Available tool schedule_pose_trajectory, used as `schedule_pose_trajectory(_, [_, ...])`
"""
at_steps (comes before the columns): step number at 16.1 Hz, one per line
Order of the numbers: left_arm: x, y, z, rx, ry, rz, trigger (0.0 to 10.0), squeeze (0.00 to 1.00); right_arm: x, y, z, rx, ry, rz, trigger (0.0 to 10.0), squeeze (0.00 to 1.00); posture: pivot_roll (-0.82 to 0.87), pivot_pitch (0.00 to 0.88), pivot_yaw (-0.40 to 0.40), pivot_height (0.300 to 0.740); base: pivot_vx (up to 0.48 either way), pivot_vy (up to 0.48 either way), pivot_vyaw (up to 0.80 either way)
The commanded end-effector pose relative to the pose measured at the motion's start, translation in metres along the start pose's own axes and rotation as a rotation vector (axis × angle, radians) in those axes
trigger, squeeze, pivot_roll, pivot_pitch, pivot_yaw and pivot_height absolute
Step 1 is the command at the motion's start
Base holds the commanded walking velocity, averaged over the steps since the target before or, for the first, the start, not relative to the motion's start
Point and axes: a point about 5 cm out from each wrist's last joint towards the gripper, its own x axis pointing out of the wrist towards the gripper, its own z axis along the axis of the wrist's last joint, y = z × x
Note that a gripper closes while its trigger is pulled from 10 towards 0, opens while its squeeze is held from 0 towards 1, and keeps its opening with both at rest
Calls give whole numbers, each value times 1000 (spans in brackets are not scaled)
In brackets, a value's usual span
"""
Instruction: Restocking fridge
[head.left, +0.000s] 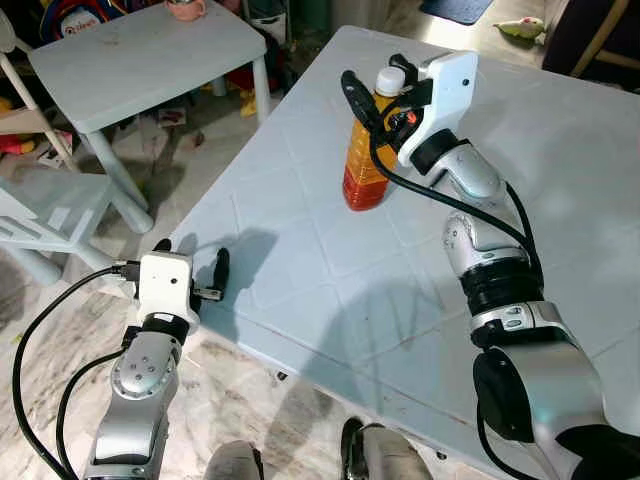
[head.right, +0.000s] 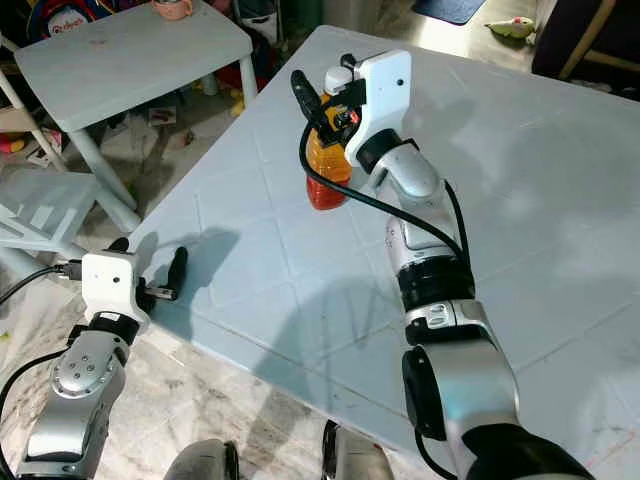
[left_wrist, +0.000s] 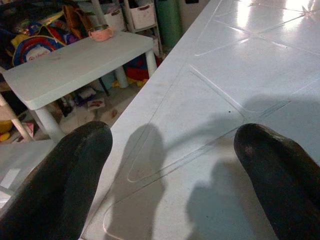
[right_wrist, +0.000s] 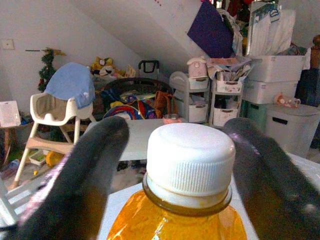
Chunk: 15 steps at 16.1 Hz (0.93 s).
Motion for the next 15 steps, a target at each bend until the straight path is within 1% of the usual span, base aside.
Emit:
schedule_pose_trajectory(1, [-1,2,1,13,3,-4,10000,0,5,3,5,6,-4,17,0,0,123,183,15,740,0,0,0])
schedule_pose_trajectory(4, [2,-1,2,10,2,-10,10000,0,3,6,3,-5,10,52,0,0,120,177,16,740,0,0,0])
schedule_pose_trajectory(8, [4,-4,1,3,1,-20,10000,0,-1,1,2,-33,52,70,0,0,109,167,10,740,0,0,0])
schedule_pose_trajectory(9, [4,-5,2,-4,-4,-22,10000,0,-3,-2,2,-22,63,62,0,0,110,169,7,740,0,0,0])
schedule_pose_trajectory(13, [0,-8,-1,-19,8,-25,10000,0,-18,-11,-5,-34,129,42,0,0,101,173,1,740,0,0,0])
schedule_pose_trajectory(15, [0,-9,-1,-28,6,-26,10000,0,-24,-14,-5,-40,151,30,0,0,99,177,0,740,0,0,0])
